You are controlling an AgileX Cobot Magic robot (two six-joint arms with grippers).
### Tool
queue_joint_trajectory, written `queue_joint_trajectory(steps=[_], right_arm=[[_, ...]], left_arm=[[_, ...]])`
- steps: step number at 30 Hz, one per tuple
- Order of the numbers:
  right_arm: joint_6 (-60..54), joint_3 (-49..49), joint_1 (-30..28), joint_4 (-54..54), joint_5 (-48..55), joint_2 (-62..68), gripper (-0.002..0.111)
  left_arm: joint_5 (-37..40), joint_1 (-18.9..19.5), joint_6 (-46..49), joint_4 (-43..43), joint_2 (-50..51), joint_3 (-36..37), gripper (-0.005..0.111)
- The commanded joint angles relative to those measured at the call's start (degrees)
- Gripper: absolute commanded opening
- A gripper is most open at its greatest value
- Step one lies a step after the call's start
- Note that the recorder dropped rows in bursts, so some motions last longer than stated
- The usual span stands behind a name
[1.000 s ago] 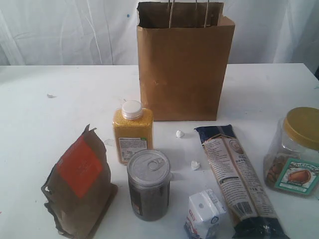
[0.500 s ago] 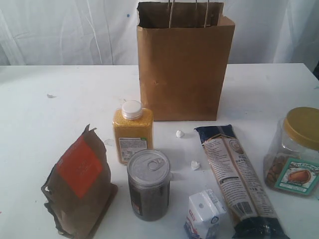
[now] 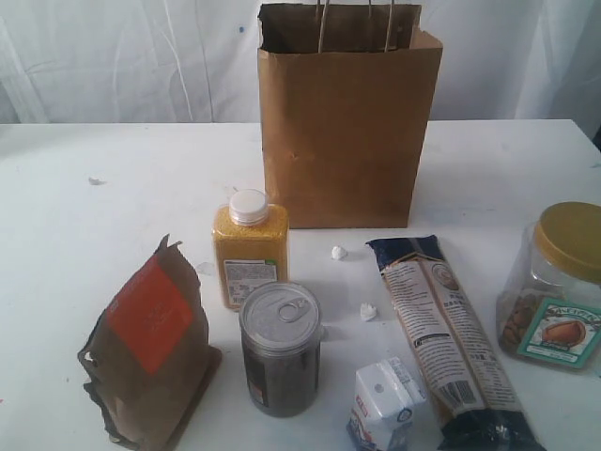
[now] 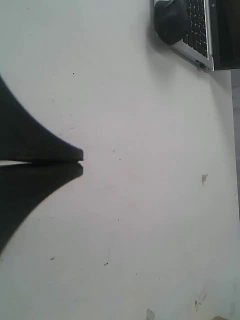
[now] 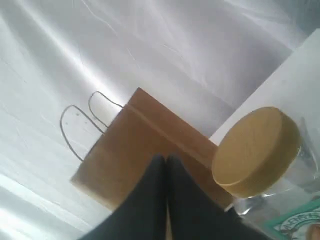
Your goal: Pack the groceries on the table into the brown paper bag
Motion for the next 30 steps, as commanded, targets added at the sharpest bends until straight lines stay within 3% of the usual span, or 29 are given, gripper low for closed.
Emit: queue_joint_trajectory(steps=[1, 4, 11, 15, 16, 18, 19, 20, 21, 23, 28, 30], right_arm=[[2.90, 0.12, 0.10, 1.82, -1.34, -0.09, 0.000], [2.90, 0.12, 0.10, 1.82, -3.59, -0.09, 0.000], [5.56, 0.12, 0.10, 5.51, -35.70, -0.09, 0.000], [-2.02, -4.14, 0.10, 0.44, -41.44, -0.09, 0.000], [-7.86, -5.75, 0.10, -3.34, -38.71, -0.09, 0.000], [-19.18, -10.78, 0.10, -15.70, -22.11, -0.09, 0.000], [-23.48, -13.34, 0.10, -25.10, -6.81, -0.09, 0.000], [-25.72, -14.10, 0.10, -28.13, -0.02, -0.09, 0.000], [-28.55, -15.22, 0.10, -32.37, 16.28, 0.55, 0.000], [-27.86, -15.97, 2.39, -34.17, 24.42, 2.42, 0.000], [-28.85, -21.51, 6.94, -34.10, 33.78, 5.85, 0.000], [-26.93, -24.90, 8.91, -35.45, 43.38, 10.27, 0.000]], left_arm=[[-0.16, 0.01, 0.00, -0.33, -0.25, 0.26, 0.000], [-0.16, 0.01, 0.00, -0.33, -0.25, 0.26, 0.000], [-0.16, 0.01, 0.00, -0.33, -0.25, 0.26, 0.000], [-0.16, 0.01, 0.00, -0.33, -0.25, 0.26, 0.000], [-0.16, 0.01, 0.00, -0.33, -0.25, 0.26, 0.000], [-0.16, 0.01, 0.00, -0.33, -0.25, 0.26, 0.000], [-0.16, 0.01, 0.00, -0.33, -0.25, 0.26, 0.000], [-0.16, 0.01, 0.00, -0.33, -0.25, 0.26, 0.000], [-0.16, 0.01, 0.00, -0.33, -0.25, 0.26, 0.000], [-0.16, 0.01, 0.00, -0.33, -0.25, 0.26, 0.000], [-0.16, 0.01, 0.00, -0.33, -0.25, 0.26, 0.000], [-0.16, 0.01, 0.00, -0.33, -0.25, 0.26, 0.000]])
